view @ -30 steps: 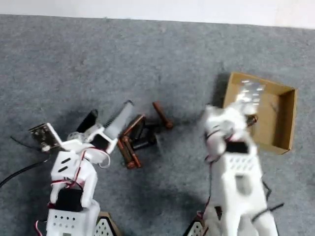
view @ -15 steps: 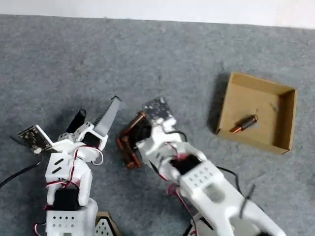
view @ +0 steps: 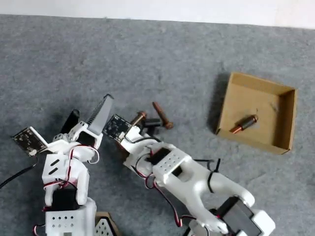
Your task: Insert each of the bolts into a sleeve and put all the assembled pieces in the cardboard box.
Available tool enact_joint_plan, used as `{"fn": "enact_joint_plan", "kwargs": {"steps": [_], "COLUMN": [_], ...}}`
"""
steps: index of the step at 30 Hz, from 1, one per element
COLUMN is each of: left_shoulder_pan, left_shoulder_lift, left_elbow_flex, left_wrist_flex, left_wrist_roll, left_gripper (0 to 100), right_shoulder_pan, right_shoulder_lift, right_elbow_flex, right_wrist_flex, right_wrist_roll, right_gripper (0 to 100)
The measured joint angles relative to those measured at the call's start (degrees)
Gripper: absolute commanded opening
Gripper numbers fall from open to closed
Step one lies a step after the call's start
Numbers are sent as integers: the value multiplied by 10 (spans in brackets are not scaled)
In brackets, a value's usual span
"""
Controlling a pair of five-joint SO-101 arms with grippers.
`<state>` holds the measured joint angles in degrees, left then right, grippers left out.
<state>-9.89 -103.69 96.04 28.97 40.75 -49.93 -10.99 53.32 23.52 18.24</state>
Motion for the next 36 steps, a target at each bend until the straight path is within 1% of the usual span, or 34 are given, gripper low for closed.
{"fn": "enact_joint_plan", "kwargs": {"steps": [8, 15, 31, 36], "left_shoulder_pan": [-1, -1, -1, -1], "left_shoulder_lift": [0, 0, 0, 0], "left_elbow_flex": [0, 0, 0, 0], "left_wrist_flex": [0, 0, 0, 0], "left_wrist_roll": [0, 0, 0, 0], "left_gripper": [453, 453, 453, 453], "right_shoulder_pan": [0, 11, 16, 17], "right_shoulder_lift": [74, 87, 87, 47], "right_elbow_flex": [-30, -67, -69, -74], "right_wrist_flex": [-1, 68, 76, 84], "right_wrist_roll": [21, 23, 23, 23], "right_gripper": [256, 256, 255, 255]}}
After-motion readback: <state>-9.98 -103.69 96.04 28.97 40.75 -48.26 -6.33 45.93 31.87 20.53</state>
